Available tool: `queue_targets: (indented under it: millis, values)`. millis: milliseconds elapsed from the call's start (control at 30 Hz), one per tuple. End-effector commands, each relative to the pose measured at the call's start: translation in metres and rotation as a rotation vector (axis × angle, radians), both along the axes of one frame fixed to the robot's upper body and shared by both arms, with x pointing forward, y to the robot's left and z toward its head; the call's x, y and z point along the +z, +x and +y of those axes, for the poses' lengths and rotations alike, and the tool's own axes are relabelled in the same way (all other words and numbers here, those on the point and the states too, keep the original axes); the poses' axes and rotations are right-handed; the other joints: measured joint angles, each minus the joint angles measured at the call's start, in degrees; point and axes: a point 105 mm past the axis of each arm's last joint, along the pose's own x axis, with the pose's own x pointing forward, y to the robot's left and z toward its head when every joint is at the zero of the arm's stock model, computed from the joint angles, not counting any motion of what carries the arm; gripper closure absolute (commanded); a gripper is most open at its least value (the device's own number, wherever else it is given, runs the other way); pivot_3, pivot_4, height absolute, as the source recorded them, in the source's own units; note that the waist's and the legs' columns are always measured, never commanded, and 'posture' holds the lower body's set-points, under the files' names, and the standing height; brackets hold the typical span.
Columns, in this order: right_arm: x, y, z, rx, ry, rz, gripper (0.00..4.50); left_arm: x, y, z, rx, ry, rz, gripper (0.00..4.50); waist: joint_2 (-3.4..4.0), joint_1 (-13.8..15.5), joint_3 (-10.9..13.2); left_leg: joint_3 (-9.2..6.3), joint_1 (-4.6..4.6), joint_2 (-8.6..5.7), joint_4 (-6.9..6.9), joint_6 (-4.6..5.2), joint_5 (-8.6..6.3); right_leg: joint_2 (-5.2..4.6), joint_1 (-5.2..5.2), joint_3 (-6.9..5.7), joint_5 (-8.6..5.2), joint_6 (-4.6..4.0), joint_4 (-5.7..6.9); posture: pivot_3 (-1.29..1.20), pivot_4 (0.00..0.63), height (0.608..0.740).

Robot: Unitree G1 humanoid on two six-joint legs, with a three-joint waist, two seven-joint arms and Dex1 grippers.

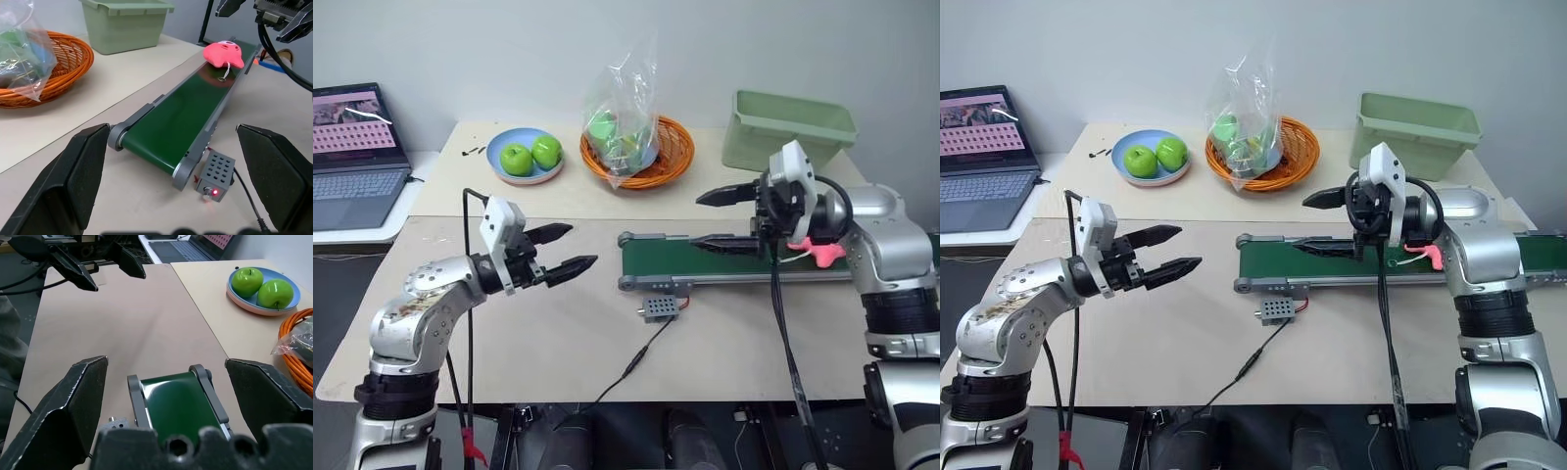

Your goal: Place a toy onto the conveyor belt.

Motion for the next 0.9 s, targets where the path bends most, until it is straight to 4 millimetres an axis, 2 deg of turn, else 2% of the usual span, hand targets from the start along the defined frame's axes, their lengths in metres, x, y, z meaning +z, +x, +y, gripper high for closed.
queue_targets:
  millis: [33, 300, 900]
  values:
    - [0.012, -0.002, 0.001, 0.017, 0.000, -0.058, 0.00, 0.010, -0.006, -0.005, -0.033, -0.010, -0.021, 0.09, 0.00, 0.0, 0.0, 0.00, 0.00, 0.00, 0.00, 0.00, 0.00, 0.00, 0.00, 0.00, 0.00, 0.00, 0.00, 0.00, 0.150, 0.740]
    - [0.012, -0.002, 0.002, 0.019, 0.000, -0.060, 0.00, 0.018, -0.007, -0.007, -0.052, -0.023, -0.021, 0.09, 0.00, 0.0, 0.0, 0.00, 0.00, 0.00, 0.00, 0.00, 0.00, 0.00, 0.00, 0.00, 0.00, 0.00, 0.00, 0.00, 0.150, 0.740]
    - [0.010, -0.001, 0.007, 0.027, 0.014, -0.056, 0.00, 0.020, -0.007, -0.008, -0.048, -0.016, -0.005, 0.09, 0.00, 0.0, 0.0, 0.01, 0.00, 0.00, 0.00, 0.00, 0.00, 0.00, 0.00, 0.00, 0.00, 0.00, 0.00, 0.00, 0.150, 0.740]
